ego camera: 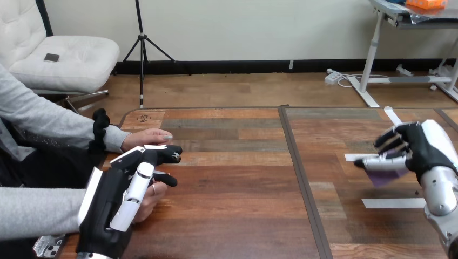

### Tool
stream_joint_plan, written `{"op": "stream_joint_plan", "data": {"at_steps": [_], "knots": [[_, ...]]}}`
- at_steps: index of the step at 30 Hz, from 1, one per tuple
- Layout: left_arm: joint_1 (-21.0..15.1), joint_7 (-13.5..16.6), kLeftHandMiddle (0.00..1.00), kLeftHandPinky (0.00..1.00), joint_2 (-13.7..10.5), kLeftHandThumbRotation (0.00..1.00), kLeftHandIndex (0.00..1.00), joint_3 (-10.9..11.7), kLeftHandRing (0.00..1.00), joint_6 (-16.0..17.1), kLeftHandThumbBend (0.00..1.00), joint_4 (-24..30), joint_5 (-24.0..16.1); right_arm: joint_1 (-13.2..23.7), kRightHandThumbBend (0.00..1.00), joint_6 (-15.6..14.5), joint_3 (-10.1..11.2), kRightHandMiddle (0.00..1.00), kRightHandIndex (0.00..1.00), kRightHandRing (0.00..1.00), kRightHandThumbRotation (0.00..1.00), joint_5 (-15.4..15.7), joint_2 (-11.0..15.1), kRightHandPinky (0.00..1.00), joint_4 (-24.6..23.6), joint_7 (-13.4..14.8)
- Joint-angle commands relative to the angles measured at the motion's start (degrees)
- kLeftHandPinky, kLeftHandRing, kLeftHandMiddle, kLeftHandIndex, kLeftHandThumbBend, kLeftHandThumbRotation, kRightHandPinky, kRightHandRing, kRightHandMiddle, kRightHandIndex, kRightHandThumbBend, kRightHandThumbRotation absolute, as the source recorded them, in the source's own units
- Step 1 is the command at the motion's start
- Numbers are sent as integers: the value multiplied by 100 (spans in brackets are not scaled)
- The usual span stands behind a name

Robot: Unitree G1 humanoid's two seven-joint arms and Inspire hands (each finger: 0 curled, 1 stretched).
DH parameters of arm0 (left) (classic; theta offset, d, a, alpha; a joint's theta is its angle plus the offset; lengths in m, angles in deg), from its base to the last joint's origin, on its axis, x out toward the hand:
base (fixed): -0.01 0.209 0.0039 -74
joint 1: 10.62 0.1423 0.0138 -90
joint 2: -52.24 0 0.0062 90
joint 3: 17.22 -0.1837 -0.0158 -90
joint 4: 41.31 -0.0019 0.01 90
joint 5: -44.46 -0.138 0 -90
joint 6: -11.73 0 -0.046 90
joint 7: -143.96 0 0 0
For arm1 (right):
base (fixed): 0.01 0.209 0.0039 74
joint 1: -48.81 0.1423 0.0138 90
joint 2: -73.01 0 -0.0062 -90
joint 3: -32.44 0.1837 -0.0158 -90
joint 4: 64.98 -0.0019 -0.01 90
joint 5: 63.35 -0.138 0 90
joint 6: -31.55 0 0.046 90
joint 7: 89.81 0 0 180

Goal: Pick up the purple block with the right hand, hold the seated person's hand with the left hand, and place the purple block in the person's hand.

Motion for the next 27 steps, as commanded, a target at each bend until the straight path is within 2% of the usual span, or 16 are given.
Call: {"op": "stream_joint_plan", "data": {"at_steps": [1, 8, 12, 19, 27], "knots": [[-410, 18, 69, 50, -124, 80, 55, 112, 69, 225, 33, 19, -18, 140, 88, 226, 263, 46, 46, 41, 0, -267, -67, 36, -380, -57], [-440, 50, 69, 50, -120, 78, 54, 156, 69, 261, 33, -3, 31, 52, 88, 321, 449, 45, 46, 40, 0, -564, -139, 35, -554, -191], [-466, 38, 69, 49, -134, 77, 54, 197, 68, 301, 33, -24, 50, -46, 88, 450, 607, 44, 45, 39, 0, -805, -186, 33, -703, -408], [-502, -55, 69, 48, -147, 77, 54, 237, 68, 315, 32, -46, 224, -221, 87, 635, 741, 44, 46, 38, 0, -1029, -230, 33, -952, -627], [-543, 86, 69, 46, -192, 76, 55, 333, 68, 422, 29, -93, 42, -391, 87, 664, 819, 44, 46, 38, 0, -1161, -271, 34, -1229, -759]]}}
